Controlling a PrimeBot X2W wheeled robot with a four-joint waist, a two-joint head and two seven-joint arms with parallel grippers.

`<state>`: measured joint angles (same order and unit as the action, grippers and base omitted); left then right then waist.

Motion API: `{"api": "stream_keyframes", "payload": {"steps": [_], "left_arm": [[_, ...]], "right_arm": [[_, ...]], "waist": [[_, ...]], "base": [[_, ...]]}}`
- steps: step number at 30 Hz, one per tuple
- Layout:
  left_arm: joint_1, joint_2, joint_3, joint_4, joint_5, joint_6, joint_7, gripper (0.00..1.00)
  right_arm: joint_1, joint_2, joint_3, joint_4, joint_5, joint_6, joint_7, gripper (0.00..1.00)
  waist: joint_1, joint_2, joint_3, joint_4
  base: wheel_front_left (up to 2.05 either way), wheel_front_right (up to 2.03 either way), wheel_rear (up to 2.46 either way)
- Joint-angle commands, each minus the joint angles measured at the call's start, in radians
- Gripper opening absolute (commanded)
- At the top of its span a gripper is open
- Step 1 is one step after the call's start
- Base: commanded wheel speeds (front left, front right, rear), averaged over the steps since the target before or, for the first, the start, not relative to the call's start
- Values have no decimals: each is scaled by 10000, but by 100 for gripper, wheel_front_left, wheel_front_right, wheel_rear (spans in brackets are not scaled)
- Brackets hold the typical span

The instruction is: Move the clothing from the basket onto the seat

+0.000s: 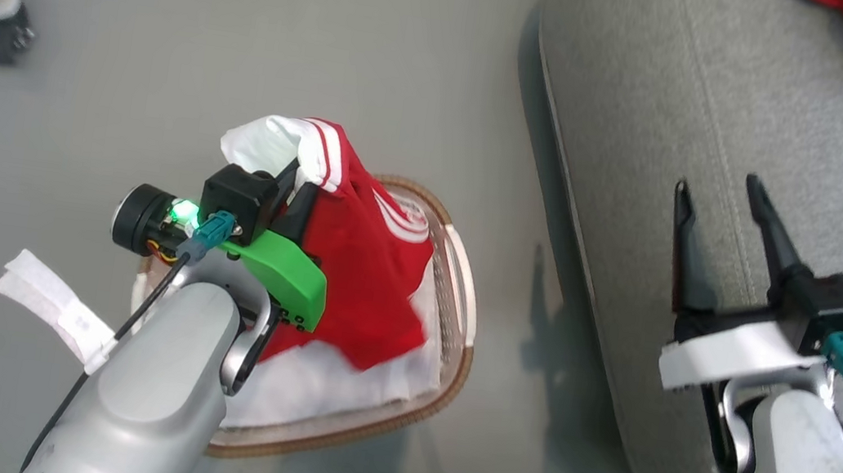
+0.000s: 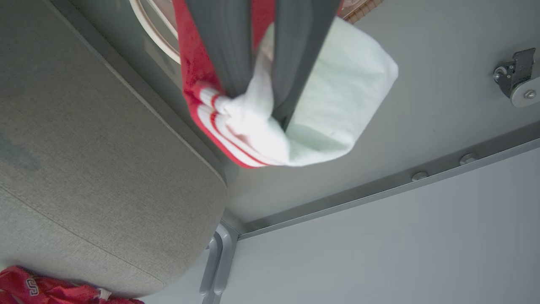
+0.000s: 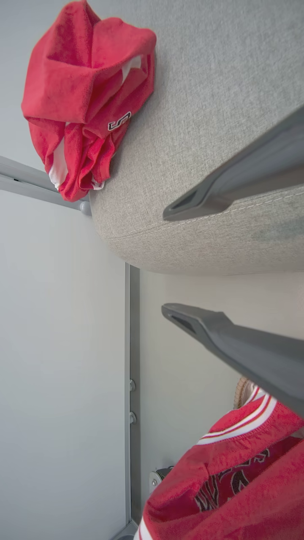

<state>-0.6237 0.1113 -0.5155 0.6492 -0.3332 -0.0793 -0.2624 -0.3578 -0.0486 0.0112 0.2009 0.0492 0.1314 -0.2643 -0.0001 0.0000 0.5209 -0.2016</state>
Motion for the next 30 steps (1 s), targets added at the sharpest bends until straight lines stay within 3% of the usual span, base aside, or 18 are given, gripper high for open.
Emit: {"api": "stream_keyframes", "payload": {"steps": [1, 13, 30], "left_arm": [[218, -28, 71, -195, 85, -88, -34, 0], [-641, -110, -245, -340, 458, -401, -35, 0], [-3464, 310, -912, 24, 228, -521, 506, 0]], "right_arm": [[357, -37, -12, 82, -96, -14, -3, 100], [1494, -36, 242, 371, -297, -14, -3, 100], [666, -31, 1584, 474, -225, -14, -3, 100]], "waist": [[1, 0, -1860, 842], [1, 0, -4187, 1103], [1, 0, -4966, 971]], "base": [[0, 0, 0], [0, 0, 0], [0, 0, 0]]}}
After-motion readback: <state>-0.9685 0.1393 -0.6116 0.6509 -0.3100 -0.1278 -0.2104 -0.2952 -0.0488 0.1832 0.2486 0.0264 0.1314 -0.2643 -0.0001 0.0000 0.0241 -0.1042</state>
